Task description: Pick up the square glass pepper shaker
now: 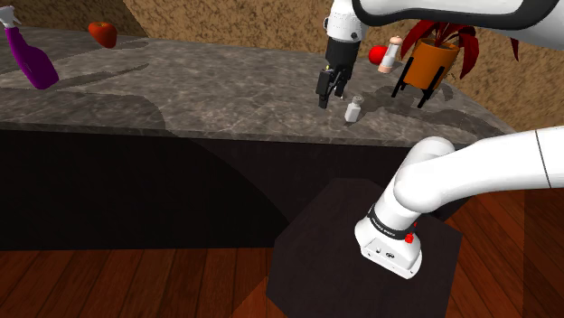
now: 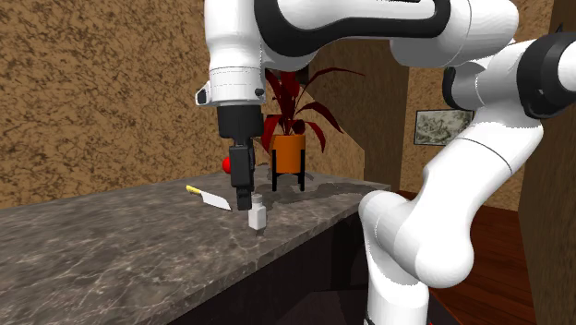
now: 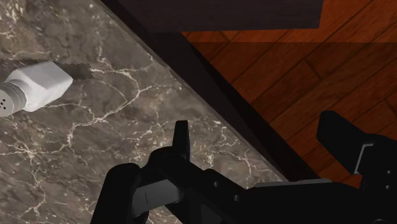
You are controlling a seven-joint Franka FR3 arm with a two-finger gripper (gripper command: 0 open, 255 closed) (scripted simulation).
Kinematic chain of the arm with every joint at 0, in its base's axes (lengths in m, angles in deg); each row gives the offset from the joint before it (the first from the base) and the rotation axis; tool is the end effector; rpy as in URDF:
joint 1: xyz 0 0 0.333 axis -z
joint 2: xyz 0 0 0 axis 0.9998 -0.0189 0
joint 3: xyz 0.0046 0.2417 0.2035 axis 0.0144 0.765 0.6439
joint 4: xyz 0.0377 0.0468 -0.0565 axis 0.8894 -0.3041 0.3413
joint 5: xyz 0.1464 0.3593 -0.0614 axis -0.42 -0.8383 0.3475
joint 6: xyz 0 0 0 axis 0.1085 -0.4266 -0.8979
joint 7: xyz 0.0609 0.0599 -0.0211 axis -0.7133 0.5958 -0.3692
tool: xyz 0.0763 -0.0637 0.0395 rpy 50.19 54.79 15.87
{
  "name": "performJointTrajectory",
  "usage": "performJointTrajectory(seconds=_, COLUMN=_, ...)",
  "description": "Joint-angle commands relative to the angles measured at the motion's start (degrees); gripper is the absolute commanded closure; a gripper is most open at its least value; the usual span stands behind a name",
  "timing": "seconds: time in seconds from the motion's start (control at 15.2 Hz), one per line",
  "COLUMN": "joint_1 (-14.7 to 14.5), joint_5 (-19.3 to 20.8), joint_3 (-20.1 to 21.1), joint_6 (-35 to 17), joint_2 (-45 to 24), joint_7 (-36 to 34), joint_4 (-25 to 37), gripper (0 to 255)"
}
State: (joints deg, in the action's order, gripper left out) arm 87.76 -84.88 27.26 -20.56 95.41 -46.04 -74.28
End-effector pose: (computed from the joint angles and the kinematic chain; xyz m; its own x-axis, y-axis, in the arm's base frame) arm 0.3045 0.0102 0.5603 0.9984 0.0391 -0.0408 0.0399 -0.9990 0.0180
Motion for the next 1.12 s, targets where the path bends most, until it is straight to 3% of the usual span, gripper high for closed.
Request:
performJointTrajectory(seconds=0.0, joint_1=0.0, joint_5=0.0, joint_3=0.0, joint_6=0.0, joint_2=0.0, joint_7=0.0, joint_4=0.0, gripper=0)
performJointTrajectory(seconds=0.53, joint_1=4.9, joint_5=7.5, joint_3=-10.0, joint_6=-3.8, joint_2=-0.9, joint_7=9.5, joint_4=-1.8, gripper=0)
performJointTrajectory(seconds=1.06, joint_1=9.0, joint_5=13.5, joint_3=-20.3, joint_6=-9.0, joint_2=-6.4, joint_7=18.8, joint_4=0.4, gripper=0)
